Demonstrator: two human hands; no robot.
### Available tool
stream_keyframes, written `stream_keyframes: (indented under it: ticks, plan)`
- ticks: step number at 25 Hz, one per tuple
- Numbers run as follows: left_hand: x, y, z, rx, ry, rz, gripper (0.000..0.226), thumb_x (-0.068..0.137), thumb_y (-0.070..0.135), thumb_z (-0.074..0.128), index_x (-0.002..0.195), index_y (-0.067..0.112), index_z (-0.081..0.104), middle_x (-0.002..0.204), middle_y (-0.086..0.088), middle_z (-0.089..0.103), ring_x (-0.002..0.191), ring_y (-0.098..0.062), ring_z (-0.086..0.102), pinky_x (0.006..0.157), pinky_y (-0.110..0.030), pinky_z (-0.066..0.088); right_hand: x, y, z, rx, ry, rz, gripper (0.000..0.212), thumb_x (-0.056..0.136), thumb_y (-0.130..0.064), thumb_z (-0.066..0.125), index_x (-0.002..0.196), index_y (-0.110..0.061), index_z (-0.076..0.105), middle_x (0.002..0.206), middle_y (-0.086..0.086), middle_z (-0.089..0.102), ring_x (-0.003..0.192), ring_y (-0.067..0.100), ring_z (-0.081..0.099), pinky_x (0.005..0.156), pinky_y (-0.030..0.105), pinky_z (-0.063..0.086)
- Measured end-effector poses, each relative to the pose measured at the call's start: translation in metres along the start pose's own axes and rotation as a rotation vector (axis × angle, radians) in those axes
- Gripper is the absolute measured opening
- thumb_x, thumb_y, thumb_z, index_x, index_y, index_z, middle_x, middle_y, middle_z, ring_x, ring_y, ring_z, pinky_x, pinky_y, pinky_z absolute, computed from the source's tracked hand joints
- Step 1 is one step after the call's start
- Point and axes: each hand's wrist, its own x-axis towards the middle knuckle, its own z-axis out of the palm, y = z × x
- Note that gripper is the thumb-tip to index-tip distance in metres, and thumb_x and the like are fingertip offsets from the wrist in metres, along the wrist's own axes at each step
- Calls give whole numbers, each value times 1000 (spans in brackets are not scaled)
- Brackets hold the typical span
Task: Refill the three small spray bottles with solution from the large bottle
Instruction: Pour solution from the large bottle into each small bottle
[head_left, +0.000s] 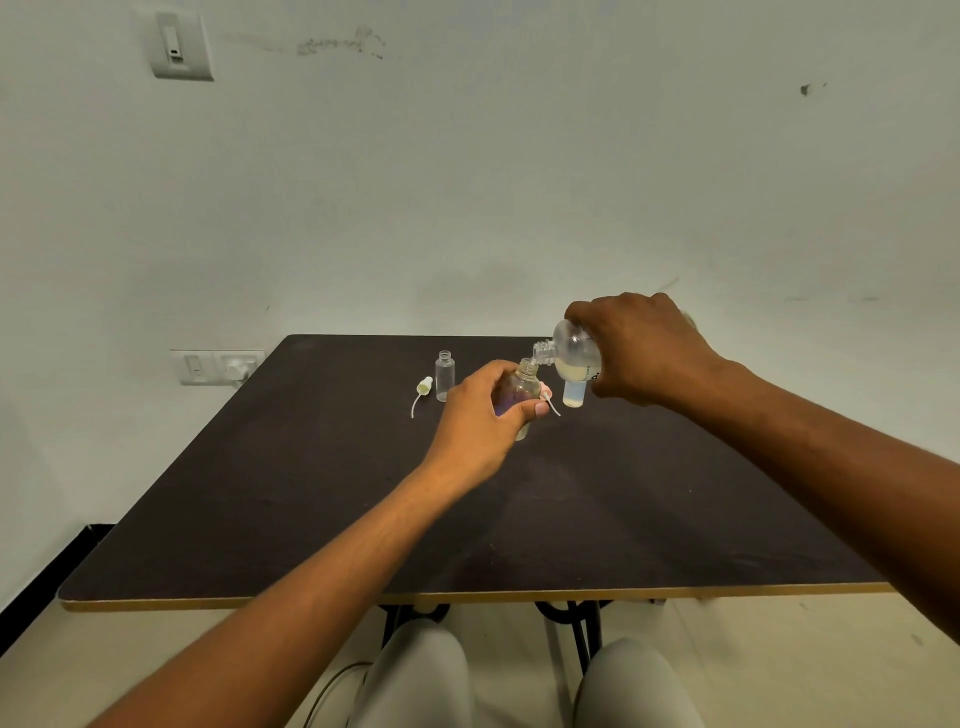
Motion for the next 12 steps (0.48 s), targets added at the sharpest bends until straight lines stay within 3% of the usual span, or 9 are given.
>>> stream_keyframes:
  ticks: [12]
  plan:
    - [-1,-2,-1,-13,10,-14,49,89,32,77,133,19,59,111,15,57,100,-2,54,73,-4,36,5,-1,4,-40,19,-26,53,64,-25,81,112,-29,58,96,-5,67,90,26,62,73,35,34]
